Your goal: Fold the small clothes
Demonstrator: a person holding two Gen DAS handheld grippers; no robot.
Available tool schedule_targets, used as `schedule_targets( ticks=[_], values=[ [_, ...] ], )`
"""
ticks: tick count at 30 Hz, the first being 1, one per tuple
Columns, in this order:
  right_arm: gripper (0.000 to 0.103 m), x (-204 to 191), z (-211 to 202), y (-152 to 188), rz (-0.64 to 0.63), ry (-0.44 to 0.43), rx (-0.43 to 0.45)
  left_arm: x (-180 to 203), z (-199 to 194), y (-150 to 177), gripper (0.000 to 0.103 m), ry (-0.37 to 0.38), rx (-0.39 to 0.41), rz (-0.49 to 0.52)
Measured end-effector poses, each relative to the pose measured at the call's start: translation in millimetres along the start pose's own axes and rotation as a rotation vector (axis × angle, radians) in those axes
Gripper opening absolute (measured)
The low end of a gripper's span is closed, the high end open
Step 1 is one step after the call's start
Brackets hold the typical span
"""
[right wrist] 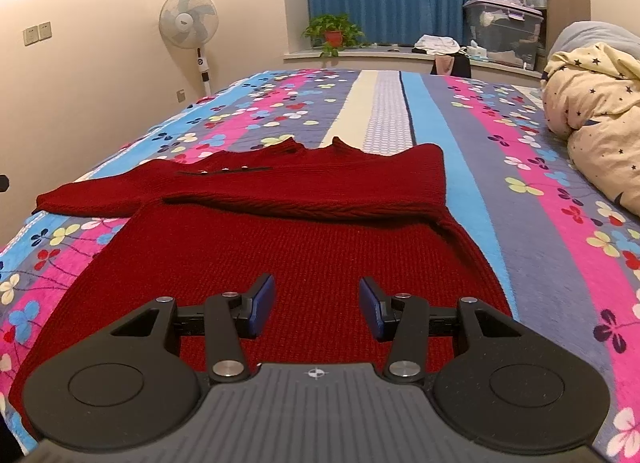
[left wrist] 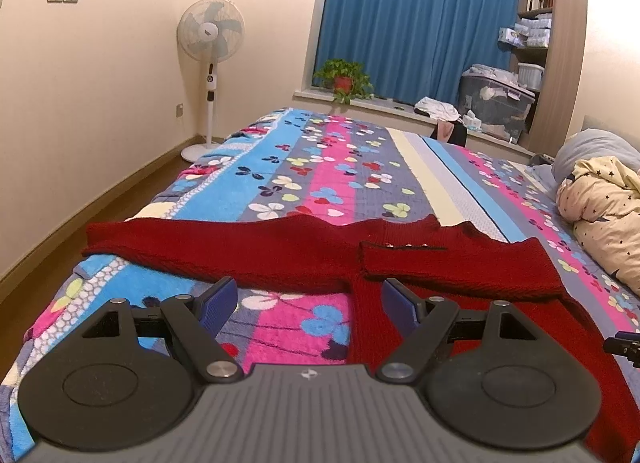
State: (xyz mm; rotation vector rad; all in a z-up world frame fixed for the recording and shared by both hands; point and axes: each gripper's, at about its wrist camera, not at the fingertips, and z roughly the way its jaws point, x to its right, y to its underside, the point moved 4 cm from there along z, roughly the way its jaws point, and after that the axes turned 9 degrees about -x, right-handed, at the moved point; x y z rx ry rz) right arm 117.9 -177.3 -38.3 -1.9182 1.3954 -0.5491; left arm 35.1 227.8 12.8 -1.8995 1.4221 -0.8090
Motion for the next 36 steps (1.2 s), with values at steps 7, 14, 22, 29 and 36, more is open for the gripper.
schedule_targets(
  ticks=[7,14,22,29,36],
  values=[
    [0.049,-4,7,-5,-0.003,-0.016,-0.006,-1,16,0,0.084,-0.012,-0.043,0.007],
    [0.049,-4,15,-10,0.006,-0.035,-0.016,-2,42,1,0.072,-0.044,-0.087,0.059],
    [0.014,4,27,-18,0.012,0.000,0.009,-58,88,-7,0.029,-0.050,-0.183,-0.080],
    [0.013,28,33,-23,0.114,0.000,-0.006,-145,135,-16,0.031,-0.068,-0.227,-0.444],
    [0.032,34,83,3,0.103,0.105,-0.287,-213,172,-12,0.050,-0.076,-0.182,-0.775]
  ],
)
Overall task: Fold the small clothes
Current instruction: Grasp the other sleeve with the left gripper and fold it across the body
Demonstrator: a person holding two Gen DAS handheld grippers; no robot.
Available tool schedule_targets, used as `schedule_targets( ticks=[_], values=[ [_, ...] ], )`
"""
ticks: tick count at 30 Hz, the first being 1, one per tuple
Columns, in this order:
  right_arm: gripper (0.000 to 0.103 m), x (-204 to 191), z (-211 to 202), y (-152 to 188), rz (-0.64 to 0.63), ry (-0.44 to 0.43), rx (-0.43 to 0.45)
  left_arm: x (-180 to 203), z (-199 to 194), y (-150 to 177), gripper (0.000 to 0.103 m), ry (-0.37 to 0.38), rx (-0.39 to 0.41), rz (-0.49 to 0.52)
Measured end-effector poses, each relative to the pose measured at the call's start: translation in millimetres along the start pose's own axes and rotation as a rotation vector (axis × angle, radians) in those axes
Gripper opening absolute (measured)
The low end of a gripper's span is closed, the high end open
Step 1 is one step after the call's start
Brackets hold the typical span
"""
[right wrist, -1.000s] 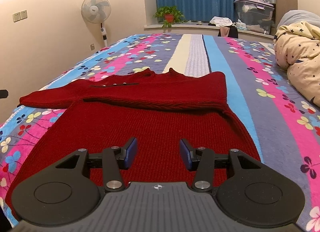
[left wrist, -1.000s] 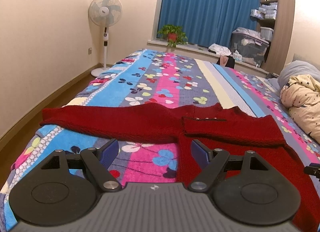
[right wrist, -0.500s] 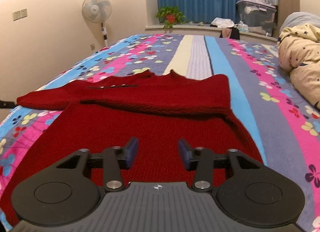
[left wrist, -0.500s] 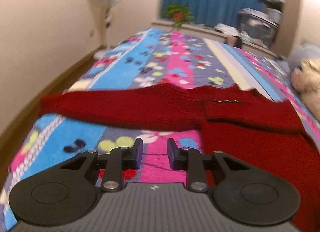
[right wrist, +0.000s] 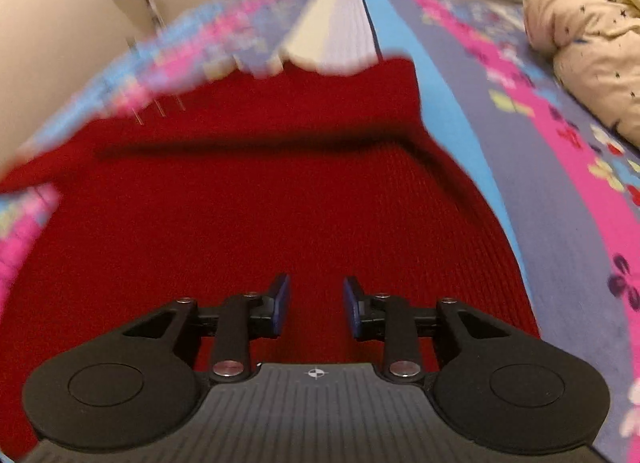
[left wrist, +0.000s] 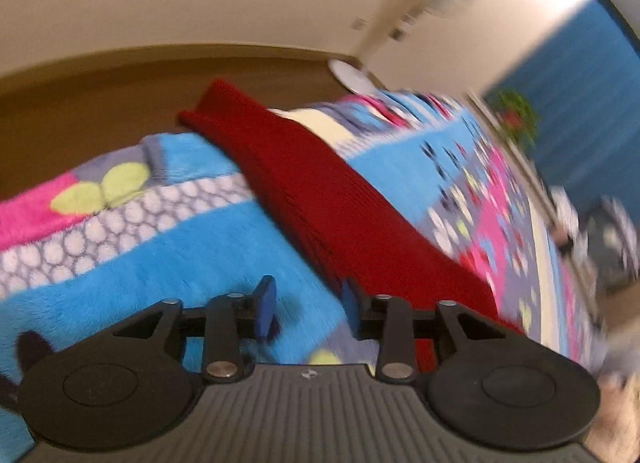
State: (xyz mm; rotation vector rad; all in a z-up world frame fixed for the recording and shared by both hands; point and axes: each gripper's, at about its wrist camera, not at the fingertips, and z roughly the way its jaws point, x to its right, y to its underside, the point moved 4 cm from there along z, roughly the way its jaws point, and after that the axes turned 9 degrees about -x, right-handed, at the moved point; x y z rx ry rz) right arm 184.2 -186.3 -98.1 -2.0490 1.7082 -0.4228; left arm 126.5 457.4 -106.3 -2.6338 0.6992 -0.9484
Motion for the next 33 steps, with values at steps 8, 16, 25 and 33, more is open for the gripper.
schedule_targets(
  ticks=[8,16,25,33],
  values=[
    [0.035,7,18,2,0.021,0.020,-0.047,0,26,-22,0.072,0.015,0.076,-0.095],
    [0.036,8,19,-3,0.016,0.024,-0.041,22,37,-22,0.013,-0.127,0.188,0.027],
    [0.033,8,18,-16,0.028,0.038,-0.027,197,-22,60,0.011,0.006,0.417,0.553],
    [0.010,44,6,-23,0.199,0.040,0.028,390,21,292,0.013,0.295,0.242,1.002]
  ],
)
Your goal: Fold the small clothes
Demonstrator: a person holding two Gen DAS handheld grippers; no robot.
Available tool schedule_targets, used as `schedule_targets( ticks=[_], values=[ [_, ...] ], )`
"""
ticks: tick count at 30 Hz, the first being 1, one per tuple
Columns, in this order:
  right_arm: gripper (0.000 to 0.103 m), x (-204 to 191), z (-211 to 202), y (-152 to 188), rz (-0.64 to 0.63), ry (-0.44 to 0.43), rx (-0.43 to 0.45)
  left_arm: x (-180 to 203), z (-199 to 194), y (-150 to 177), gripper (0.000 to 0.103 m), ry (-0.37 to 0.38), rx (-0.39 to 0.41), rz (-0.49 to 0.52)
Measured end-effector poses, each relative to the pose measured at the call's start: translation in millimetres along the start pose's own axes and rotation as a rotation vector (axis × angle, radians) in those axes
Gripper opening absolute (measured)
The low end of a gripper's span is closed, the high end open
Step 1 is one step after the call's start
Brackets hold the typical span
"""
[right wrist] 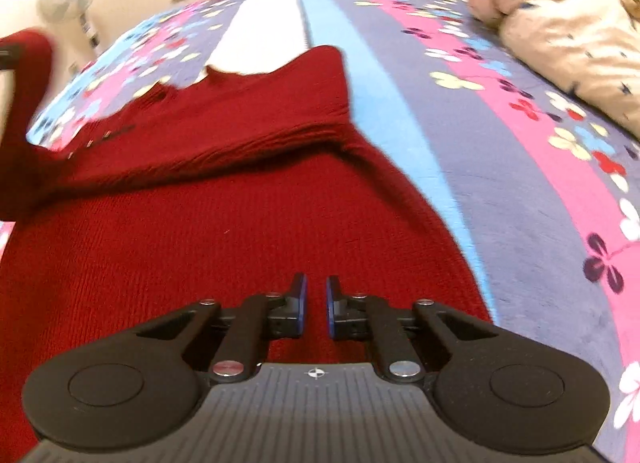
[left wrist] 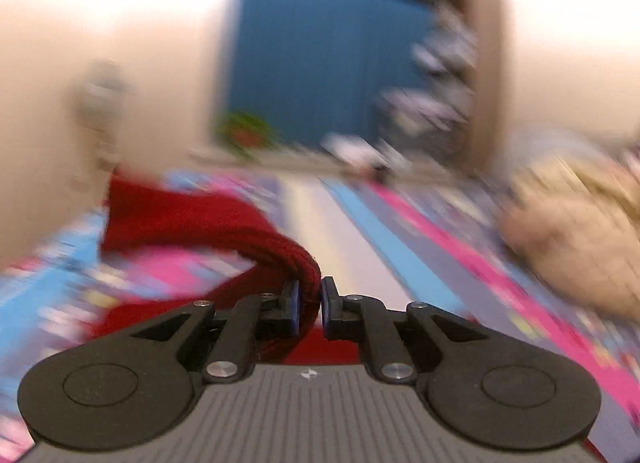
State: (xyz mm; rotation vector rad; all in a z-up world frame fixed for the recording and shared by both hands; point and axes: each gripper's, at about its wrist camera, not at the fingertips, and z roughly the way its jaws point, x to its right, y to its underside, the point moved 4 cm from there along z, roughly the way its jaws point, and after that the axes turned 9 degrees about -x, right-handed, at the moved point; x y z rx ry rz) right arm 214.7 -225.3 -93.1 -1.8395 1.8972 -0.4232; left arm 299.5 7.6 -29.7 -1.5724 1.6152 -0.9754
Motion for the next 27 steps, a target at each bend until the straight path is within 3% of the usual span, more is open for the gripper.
schedule_targets(
  ticks=[2,3,6,10,14,16,18,22,24,26,27],
  values=[
    [0.010,9,0,-2,0.040,-0.008,-0.007,51,29,33,0.023,0.122,-0.192,0.087],
    [0.011,13,1,-4,0.059,-0.016,-0.012,67,34,51,0.028,0.149,-0.254,0.131],
    [0.011,22,0,-8,0.115,-0.041,-0.013,66,17,88,0.031,0.113,-0.264,0.178],
    [0.011,31,-7,-25,0.187,-0.127,0.037,2,-19,111,0.031,0.052,-0.336,0.089],
    [0.014,35,-9,-49,0.236,-0.258,0.131,-56,-77,93,0.038,0.013,-0.325,0.155],
    [0.027,39,-2,-63,0.282,-0.302,0.154,-85,-111,83,0.049,0.000,-0.311,0.162],
    [0.044,45,9,-76,0.347,-0.356,0.165,-101,-139,83,0.051,-0.004,-0.287,0.165],
    [0.047,46,37,-98,0.412,-0.397,0.164,-127,-177,112,0.052,-0.017,-0.241,0.080],
    [0.047,45,51,-105,0.421,-0.395,0.157,-133,-175,119,0.050,-0.080,-0.306,0.011],
    [0.048,42,65,-110,0.409,-0.364,0.149,-132,-180,106,0.052,-0.078,-0.220,0.009],
    [0.042,41,69,-114,0.395,-0.350,0.159,-129,-180,101,0.052,-0.086,-0.191,0.043]
  ],
)
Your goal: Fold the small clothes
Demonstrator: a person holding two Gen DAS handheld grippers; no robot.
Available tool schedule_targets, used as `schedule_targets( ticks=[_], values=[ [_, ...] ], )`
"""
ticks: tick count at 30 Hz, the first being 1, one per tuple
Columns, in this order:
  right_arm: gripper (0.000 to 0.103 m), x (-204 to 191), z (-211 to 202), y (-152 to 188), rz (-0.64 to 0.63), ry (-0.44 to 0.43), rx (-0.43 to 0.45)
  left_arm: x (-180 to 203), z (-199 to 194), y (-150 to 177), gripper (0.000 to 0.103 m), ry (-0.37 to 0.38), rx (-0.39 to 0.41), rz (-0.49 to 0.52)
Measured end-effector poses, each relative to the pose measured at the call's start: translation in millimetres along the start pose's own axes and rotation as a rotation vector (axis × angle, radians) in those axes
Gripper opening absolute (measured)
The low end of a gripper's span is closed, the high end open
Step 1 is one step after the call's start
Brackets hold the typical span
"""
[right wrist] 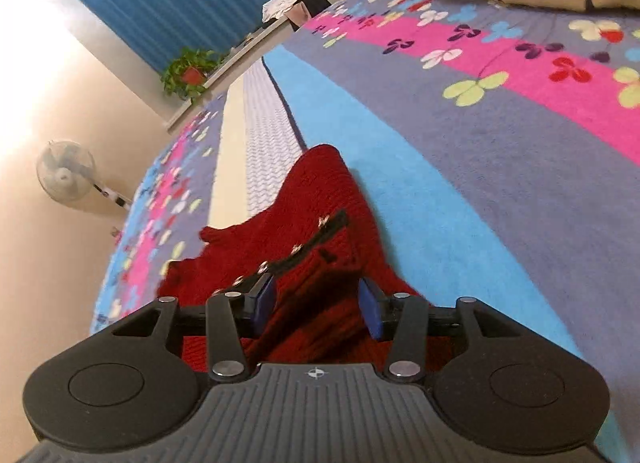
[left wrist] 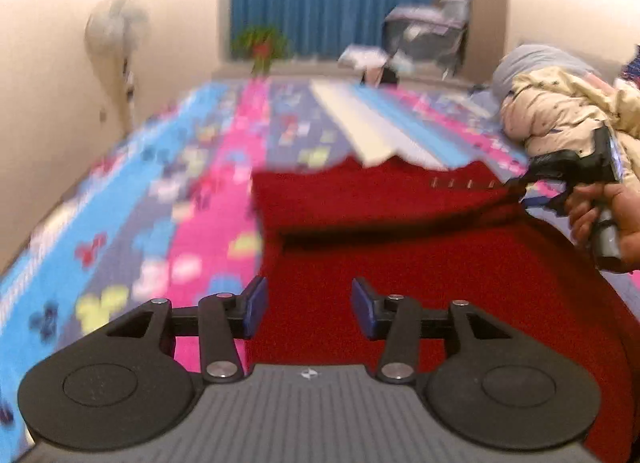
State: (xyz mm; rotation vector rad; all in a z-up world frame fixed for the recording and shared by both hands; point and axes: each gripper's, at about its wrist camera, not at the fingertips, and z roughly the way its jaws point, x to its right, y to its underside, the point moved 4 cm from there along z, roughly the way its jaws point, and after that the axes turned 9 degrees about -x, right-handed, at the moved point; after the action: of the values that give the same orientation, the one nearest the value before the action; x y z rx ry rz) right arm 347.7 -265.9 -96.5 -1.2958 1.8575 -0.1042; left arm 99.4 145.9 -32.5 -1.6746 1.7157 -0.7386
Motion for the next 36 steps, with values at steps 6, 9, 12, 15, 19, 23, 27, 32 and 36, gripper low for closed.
schedule_targets(
  ticks=[6,9,12,15,19,23,27,32,36],
  values=[
    [0.008,-38,-33,-14,-0.220,-0.070,0.262,2,25,-8,0.051,0.023,-0.056,-0.036],
    [0.008,-43,-41,-19,-0.310,-0.022,0.355,8,32,-11,0.051,0.040,-0.059,-0.030],
    [0.011,-8,9,-21,-0.212,0.114,0.100,10,43,-8,0.052,0.042,-0.098,-0.029],
    [0.031,10,9,-20,-0.106,0.170,0.101,9,48,-6,0.052,0.034,-0.124,-0.038],
    [0.032,-13,-9,-18,-0.252,0.123,0.210,5,53,-4,0.052,0.032,-0.147,-0.066],
    [0.046,27,9,-10,-0.086,0.150,-0.006,-3,77,19,0.052,-0.046,-0.333,-0.062],
    [0.046,17,-54,-6,-0.133,0.217,0.134,-20,77,28,0.051,-0.058,-0.400,-0.169],
    [0.051,10,-126,26,-0.213,0.139,0.141,-29,55,22,0.051,-0.025,-0.339,-0.238],
    [0.056,11,-165,66,-0.278,0.139,0.084,-19,41,29,0.052,-0.024,-0.341,-0.190]
  ],
)
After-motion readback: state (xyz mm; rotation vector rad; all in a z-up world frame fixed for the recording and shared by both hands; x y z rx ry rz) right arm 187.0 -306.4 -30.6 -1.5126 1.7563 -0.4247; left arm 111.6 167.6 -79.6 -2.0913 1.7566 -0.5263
